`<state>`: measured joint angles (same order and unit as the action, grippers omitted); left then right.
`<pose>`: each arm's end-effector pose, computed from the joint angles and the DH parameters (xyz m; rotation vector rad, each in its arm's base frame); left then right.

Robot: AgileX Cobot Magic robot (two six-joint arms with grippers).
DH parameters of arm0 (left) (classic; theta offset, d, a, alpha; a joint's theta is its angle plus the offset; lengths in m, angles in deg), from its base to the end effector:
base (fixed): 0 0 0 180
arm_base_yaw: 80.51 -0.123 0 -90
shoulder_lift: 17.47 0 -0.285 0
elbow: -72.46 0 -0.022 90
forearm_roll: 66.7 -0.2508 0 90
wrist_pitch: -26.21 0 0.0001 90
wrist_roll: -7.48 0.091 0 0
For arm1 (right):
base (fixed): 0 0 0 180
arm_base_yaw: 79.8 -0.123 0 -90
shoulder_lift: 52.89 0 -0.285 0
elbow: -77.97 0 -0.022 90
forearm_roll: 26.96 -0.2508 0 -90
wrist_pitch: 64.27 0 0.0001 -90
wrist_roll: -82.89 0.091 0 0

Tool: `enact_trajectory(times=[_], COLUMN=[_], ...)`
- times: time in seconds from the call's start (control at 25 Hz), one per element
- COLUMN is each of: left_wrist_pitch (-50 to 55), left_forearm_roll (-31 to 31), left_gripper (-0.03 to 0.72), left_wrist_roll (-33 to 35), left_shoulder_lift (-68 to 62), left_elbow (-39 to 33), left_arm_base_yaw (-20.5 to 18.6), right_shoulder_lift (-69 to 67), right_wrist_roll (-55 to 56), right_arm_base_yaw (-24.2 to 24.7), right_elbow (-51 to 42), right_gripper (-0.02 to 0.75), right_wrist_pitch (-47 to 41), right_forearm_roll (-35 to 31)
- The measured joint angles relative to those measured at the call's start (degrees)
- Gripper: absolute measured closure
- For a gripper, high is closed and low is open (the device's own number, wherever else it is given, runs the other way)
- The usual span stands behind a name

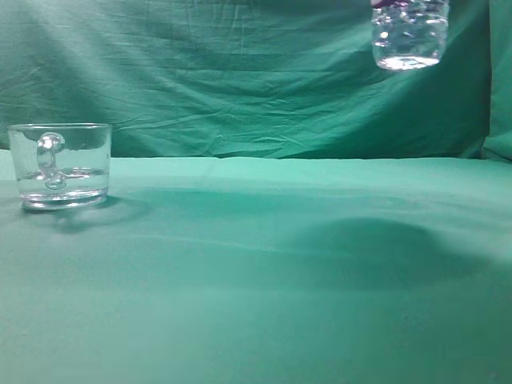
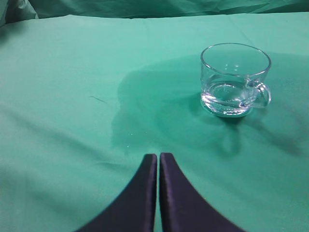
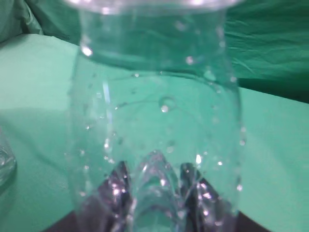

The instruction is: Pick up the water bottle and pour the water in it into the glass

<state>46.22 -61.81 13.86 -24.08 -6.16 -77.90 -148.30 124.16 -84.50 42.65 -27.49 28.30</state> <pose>0.0526 -0.0051 0.1747 0.0908 1.8334 -0.0369 0.3021 0.0697 0.2357 -0.5491 1.7784 0.4439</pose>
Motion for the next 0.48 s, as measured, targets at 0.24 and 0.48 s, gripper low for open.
enact_trajectory(times=[0.24, 0.48], left_wrist_pitch=[0.0, 0.0], left_forearm_roll=[0.0, 0.0], left_gripper=[0.688, 0.688], left_wrist_roll=[0.0, 0.0], left_shoulder_lift=[0.0, 0.0], left_elbow=[0.0, 0.0], left_arm_base_yaw=[0.0, 0.0], right_shoulder_lift=[-6.6, -14.8], right_wrist_roll=[-13.3, -16.8], right_arm_base_yaw=[3.1, 3.1], right_elbow=[-5.3, -5.3], right_gripper=[0.484, 0.484], right_wrist_pitch=[13.3, 21.6], right_forearm_roll=[-3.9, -4.5])
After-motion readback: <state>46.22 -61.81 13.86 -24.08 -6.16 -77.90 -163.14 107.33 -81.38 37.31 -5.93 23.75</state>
